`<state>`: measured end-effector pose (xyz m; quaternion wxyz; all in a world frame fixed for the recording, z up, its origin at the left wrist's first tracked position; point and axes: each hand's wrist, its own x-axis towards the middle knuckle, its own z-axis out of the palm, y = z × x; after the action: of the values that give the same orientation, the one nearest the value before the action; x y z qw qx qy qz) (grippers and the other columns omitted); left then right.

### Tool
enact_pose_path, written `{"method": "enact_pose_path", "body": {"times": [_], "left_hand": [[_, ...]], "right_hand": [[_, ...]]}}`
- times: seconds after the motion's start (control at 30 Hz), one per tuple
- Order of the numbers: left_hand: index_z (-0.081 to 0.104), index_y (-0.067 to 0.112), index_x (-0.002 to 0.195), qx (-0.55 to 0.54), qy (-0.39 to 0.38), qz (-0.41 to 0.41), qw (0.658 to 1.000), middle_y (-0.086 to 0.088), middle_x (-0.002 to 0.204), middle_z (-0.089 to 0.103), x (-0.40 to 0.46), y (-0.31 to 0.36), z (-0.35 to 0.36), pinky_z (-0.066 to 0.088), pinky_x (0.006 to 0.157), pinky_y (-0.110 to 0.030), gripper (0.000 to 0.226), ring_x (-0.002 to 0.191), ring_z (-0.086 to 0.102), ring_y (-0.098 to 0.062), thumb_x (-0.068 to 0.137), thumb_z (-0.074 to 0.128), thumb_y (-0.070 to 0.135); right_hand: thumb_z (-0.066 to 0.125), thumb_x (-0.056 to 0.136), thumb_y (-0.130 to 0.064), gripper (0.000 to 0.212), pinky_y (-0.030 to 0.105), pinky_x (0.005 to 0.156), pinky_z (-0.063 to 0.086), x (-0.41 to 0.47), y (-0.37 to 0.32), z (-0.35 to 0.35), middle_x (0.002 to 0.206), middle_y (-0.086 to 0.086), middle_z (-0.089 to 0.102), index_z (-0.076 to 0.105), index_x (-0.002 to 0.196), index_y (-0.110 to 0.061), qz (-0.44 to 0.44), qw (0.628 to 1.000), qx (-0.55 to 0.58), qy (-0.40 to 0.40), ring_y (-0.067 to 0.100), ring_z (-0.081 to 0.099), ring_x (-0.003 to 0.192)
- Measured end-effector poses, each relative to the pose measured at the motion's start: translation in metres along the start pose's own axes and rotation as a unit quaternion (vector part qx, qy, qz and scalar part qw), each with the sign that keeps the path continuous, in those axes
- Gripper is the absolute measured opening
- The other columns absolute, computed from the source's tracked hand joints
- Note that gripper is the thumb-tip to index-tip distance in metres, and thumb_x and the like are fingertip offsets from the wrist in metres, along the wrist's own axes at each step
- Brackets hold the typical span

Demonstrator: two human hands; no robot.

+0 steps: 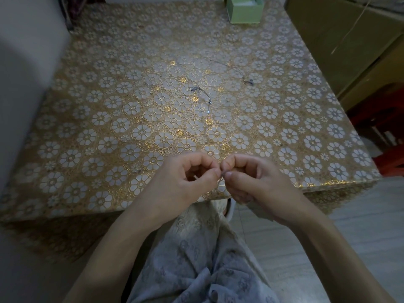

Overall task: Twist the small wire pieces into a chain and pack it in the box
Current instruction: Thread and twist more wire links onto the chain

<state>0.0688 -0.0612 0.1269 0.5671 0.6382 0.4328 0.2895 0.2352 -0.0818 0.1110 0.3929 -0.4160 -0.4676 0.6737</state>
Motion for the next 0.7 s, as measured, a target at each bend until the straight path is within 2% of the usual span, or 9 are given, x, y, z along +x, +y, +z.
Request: {"method": "enact_pose_path", "body": {"times": [0.07,0.2,0.27,0.4,0.47,0.57,0.7], "left_hand": [[0.062,0.021,0.069,0.030,-0.008,-0.001,1.000,0.015,0.055,0.053,0.000,0.000,0.001,0.035,0.048,-0.010,0.011,0.049,0.044,0.001,0.080,0.062,0.018],[0.060,0.026,0.069,0.131,0.014,0.024,0.991,0.012,0.058,0.055,-0.001,0.000,0.004,0.037,0.050,-0.015,0.006,0.051,0.045,-0.002,0.074,0.058,0.028],[0.060,0.025,0.069,0.160,0.026,0.036,0.986,0.015,0.058,0.054,-0.001,0.001,0.005,0.034,0.051,-0.010,0.009,0.051,0.047,-0.001,0.077,0.062,0.029],[0.058,0.027,0.068,0.176,0.027,0.044,0.983,0.015,0.058,0.053,-0.001,0.000,0.004,0.034,0.050,-0.010,0.021,0.052,0.046,-0.001,0.081,0.064,0.011],[0.058,0.025,0.070,0.176,0.013,0.050,0.983,0.014,0.060,0.053,-0.001,0.000,0.001,0.034,0.053,-0.009,0.021,0.054,0.046,-0.002,0.084,0.063,0.010],[0.060,0.022,0.075,0.204,-0.002,0.070,0.976,0.014,0.060,0.051,-0.001,0.000,-0.002,0.034,0.055,-0.008,0.012,0.058,0.047,0.000,0.087,0.060,0.020],[0.056,0.029,0.078,0.264,-0.020,0.099,0.959,0.020,0.065,0.049,-0.001,0.001,-0.006,0.033,0.058,-0.006,0.009,0.064,0.049,0.005,0.084,0.050,0.030]], "right_hand": [[0.051,0.075,-0.007,0.013,0.017,0.042,0.026,0.001,0.002,0.001,0.049,-0.007,0.040,0.057,0.068,-0.016,-0.002,1.000,-0.016,0.020,0.005,0.031,0.044],[0.050,0.071,-0.007,0.012,0.019,0.042,0.026,0.002,0.006,0.003,0.048,-0.006,0.040,0.055,0.065,-0.016,0.002,0.998,-0.044,0.048,0.006,0.031,0.044],[0.049,0.071,-0.006,0.012,0.018,0.042,0.026,0.001,0.006,0.003,0.048,-0.006,0.040,0.055,0.066,-0.015,0.006,0.998,-0.025,0.050,0.005,0.032,0.044],[0.051,0.076,-0.009,0.008,0.015,0.041,0.024,-0.001,0.003,0.001,0.048,-0.009,0.038,0.055,0.070,-0.012,0.010,0.999,0.024,0.025,0.002,0.030,0.043],[0.055,0.080,-0.013,0.008,0.013,0.041,0.025,-0.002,0.000,0.000,0.048,-0.011,0.038,0.056,0.072,-0.012,0.008,1.000,0.023,0.013,0.001,0.030,0.042],[0.064,0.083,-0.014,0.011,0.011,0.040,0.027,-0.005,-0.004,-0.001,0.047,-0.013,0.042,0.058,0.075,-0.011,-0.002,1.000,-0.024,0.021,0.000,0.033,0.040],[0.059,0.088,-0.004,0.014,0.010,0.040,0.029,-0.005,-0.009,0.001,0.049,-0.008,0.042,0.059,0.075,-0.009,-0.013,0.996,-0.085,0.038,-0.001,0.034,0.039]]}}
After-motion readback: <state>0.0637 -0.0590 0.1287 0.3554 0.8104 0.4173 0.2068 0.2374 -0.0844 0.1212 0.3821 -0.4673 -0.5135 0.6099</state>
